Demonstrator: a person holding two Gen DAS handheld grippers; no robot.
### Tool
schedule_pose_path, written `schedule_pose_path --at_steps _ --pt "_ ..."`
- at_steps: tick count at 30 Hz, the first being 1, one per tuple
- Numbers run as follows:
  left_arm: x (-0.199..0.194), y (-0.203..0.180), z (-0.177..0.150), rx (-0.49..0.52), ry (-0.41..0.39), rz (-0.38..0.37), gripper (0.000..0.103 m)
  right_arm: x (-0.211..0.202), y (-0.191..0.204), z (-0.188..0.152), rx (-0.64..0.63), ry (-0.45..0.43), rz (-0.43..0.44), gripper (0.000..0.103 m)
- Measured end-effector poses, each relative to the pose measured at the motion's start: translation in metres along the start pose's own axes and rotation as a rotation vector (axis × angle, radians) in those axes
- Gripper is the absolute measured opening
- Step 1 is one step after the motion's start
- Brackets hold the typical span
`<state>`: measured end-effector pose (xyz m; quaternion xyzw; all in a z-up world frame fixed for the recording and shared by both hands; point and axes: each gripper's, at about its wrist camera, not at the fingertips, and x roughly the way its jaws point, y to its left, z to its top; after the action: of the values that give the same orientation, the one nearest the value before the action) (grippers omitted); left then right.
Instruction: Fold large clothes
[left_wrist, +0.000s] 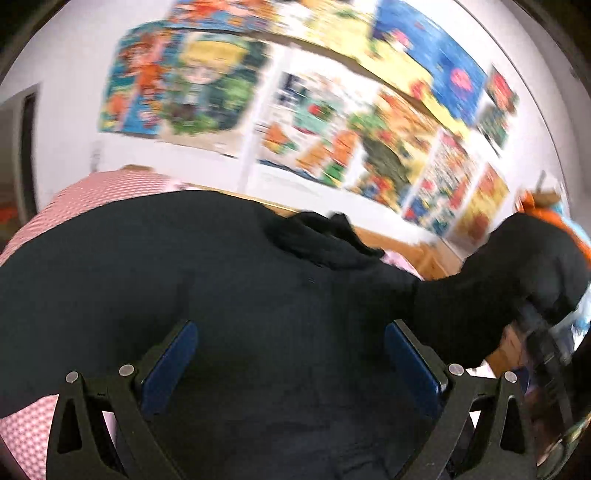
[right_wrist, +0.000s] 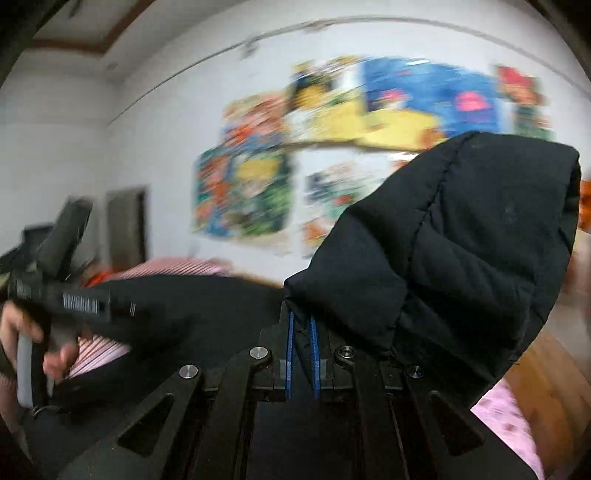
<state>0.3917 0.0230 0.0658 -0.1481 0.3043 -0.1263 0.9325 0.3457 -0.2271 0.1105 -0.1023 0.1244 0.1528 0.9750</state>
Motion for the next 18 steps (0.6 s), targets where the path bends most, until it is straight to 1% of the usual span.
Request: schedule_pose_path --at_steps 1,2,3,4,5,7,8,9,10,11,12,14,16,18 --pt "-0.008 0.015 0.001 -0.033 -0.013 0.017 0.102 0.013 0.014 -0.002 -0.026 0.038 0.026 0.008" --pt "-0.012 0.023 -0.001 -0.050 -0.020 0.029 0.102 0.018 0.025 -0.006 -0.044 0.062 0.040 0.008" --pt "-0.016 0.034 -0.003 -0.073 -0.026 0.049 0.102 0.032 0.036 -0.009 -0.064 0.097 0.058 0.008" --pt "-0.018 0.043 -0.006 -0.091 -0.030 0.068 0.102 0.052 0.048 -0.013 -0.084 0.150 0.083 0.008" --pt "-0.019 0.048 -0.010 -0.106 -0.033 0.081 0.102 0.064 0.054 -0.018 -0.093 0.185 0.100 0.009" --pt "-0.019 0.064 -0.018 -0.145 -0.031 0.097 0.102 0.082 0.068 -0.033 -0.116 0.268 0.139 0.014" --pt "-0.019 0.071 -0.022 -0.162 -0.033 0.106 0.102 0.090 0.072 -0.039 -0.123 0.300 0.154 0.018" --pt "-0.017 0.080 -0.026 -0.189 -0.031 0.111 0.102 0.096 0.076 -0.044 -0.128 0.326 0.173 0.030" --pt "-0.016 0.084 -0.028 -0.204 -0.029 0.110 0.102 0.101 0.080 -0.051 -0.128 0.361 0.198 0.039" --pt "-0.013 0.093 -0.032 -0.239 -0.030 0.114 0.102 0.104 0.081 -0.056 -0.122 0.378 0.208 0.060" --pt "-0.012 0.098 -0.036 -0.257 -0.031 0.118 0.102 0.106 0.082 -0.058 -0.115 0.390 0.217 0.069" --pt "-0.005 0.107 -0.042 -0.290 -0.017 0.119 0.102 0.105 0.081 -0.064 -0.095 0.421 0.240 0.069" --pt "0.001 0.110 -0.047 -0.274 0.002 0.137 0.102 0.095 0.073 -0.069 -0.065 0.433 0.245 0.069" --pt "0.007 0.108 -0.048 -0.240 0.019 0.165 0.102 0.080 0.064 -0.071 -0.025 0.435 0.251 0.072"
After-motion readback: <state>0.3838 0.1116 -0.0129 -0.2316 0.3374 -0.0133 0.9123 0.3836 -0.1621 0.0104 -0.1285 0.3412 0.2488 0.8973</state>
